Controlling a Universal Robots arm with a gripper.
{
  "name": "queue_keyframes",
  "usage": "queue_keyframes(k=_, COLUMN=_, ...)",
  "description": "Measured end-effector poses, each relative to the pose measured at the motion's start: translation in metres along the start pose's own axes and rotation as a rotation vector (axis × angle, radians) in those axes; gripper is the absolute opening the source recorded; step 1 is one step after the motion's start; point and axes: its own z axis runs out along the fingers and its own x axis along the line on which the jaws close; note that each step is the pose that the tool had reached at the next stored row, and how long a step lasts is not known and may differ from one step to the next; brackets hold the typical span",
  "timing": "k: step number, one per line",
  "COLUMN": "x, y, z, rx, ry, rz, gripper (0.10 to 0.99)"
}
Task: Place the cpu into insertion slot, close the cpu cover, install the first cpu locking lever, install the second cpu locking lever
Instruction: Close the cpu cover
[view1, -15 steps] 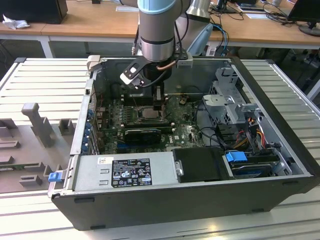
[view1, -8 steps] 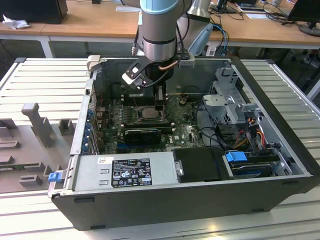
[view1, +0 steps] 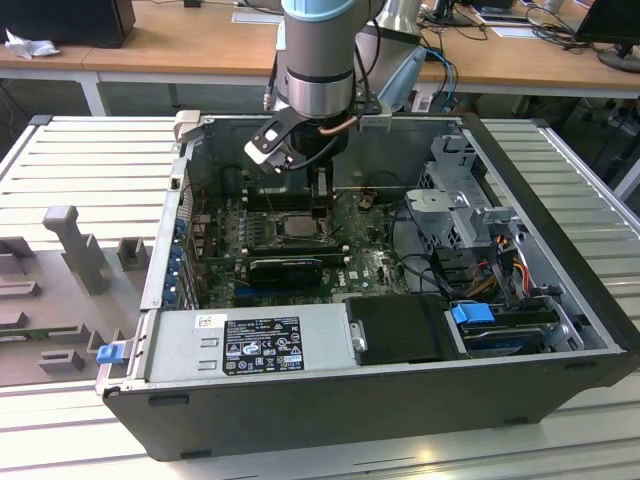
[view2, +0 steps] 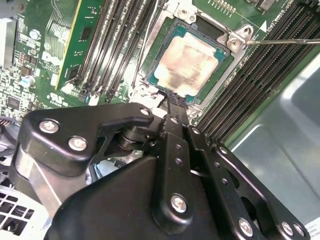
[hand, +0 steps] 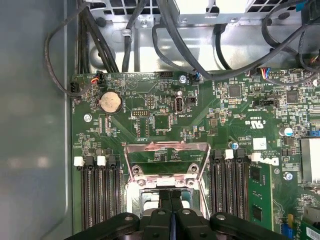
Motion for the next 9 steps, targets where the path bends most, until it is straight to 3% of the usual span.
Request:
queue_keyframes(k=6, x=0.0002, y=0.0053, z=0.0002, rx=0.003, ry=-0.0003, rz=0.000, gripper=0.106)
queue_keyframes(k=9, x=0.0002, y=0.0058, z=-0.0054, rx=0.003, ry=-0.0003, rz=0.000, gripper=0.106)
